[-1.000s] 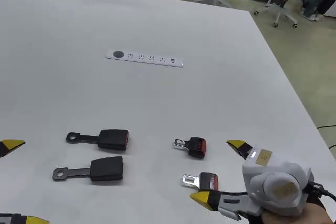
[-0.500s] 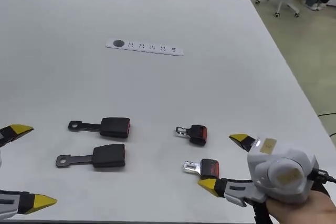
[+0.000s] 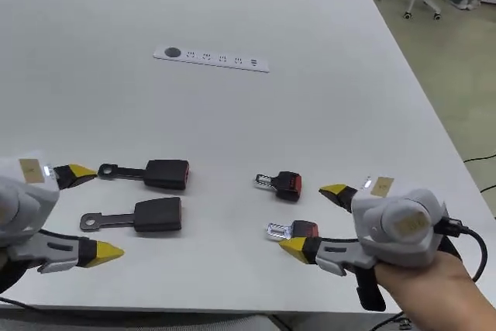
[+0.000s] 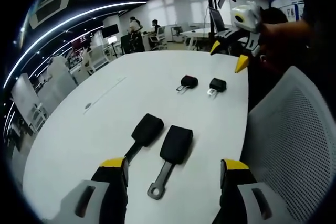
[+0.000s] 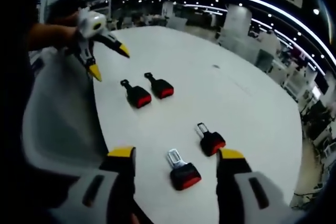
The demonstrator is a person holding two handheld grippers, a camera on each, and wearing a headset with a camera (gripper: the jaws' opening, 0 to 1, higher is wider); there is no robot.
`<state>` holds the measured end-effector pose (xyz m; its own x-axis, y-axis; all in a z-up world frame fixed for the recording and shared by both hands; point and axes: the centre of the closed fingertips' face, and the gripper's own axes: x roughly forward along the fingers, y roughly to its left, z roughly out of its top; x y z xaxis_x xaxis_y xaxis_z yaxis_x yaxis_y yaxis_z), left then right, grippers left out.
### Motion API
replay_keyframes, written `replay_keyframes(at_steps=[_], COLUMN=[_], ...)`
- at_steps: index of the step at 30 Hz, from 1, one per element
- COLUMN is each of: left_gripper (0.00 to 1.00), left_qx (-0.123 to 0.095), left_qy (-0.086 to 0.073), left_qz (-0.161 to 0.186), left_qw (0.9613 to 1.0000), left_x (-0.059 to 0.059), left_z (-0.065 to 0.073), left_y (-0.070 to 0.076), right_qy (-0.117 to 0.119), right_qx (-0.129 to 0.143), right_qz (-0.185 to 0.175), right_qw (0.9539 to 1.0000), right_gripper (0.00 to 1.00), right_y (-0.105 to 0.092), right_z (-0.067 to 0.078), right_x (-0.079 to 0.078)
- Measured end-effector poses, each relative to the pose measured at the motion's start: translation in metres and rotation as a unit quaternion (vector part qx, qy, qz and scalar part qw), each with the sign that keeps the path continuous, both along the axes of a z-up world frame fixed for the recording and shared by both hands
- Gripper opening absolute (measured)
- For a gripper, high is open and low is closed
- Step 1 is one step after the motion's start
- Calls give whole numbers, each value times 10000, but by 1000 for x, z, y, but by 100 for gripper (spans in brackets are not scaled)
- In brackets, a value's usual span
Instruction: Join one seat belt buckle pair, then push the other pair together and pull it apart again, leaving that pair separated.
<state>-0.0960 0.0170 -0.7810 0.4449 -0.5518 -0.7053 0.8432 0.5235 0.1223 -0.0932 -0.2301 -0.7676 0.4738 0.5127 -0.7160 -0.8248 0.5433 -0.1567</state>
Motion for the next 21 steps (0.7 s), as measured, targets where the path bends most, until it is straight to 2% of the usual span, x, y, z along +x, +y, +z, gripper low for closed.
replay_keyframes(at_steps=[4, 6, 7, 9, 10, 11, 15, 16, 19, 21], left_gripper=[68, 62, 59, 58, 58, 57, 55, 54, 54, 52], left_qx=[146, 211, 245, 266, 333, 492, 662, 732, 748, 642], left_qy=[85, 258, 393, 574, 610, 579, 684, 695, 779, 1039], left_qz=[-355, -564, -628, -626, -661, -835, -963, -1023, -1124, -1246], left_qw=[9992, 9978, 9969, 9960, 9954, 9936, 9908, 9896, 9878, 9847], left_x=[4, 3, 3, 7, 8, 11, 19, 22, 26, 23], left_z=[-8, -16, -22, -31, -34, -38, -49, -52, -56, -61], left_y=[-11, -15, -17, -20, -21, -23, -28, -30, -35, -41], right_qy=[107, 227, 285, 354, 406, 495, 698, 842, 931, 989], right_qx=[-386, -463, -578, -710, -724, -756, -1027, -1100, -1228, -1271], right_qz=[495, 607, 698, 832, 871, 905, 1063, 1132, 1208, 1303], right_qw=[9980, 9968, 9955, 9934, 9927, 9918, 9865, 9839, 9806, 9783], right_gripper=[53, 50, 50, 48, 46, 45, 42, 42, 41, 39], right_y=[-4, -7, -10, -14, -15, -18, -28, -31, -36, -36], right_z=[-18, -26, -33, -43, -46, -52, -73, -79, -88, -91], right_x=[2, 3, 4, 7, 7, 7, 8, 6, 8, 8])
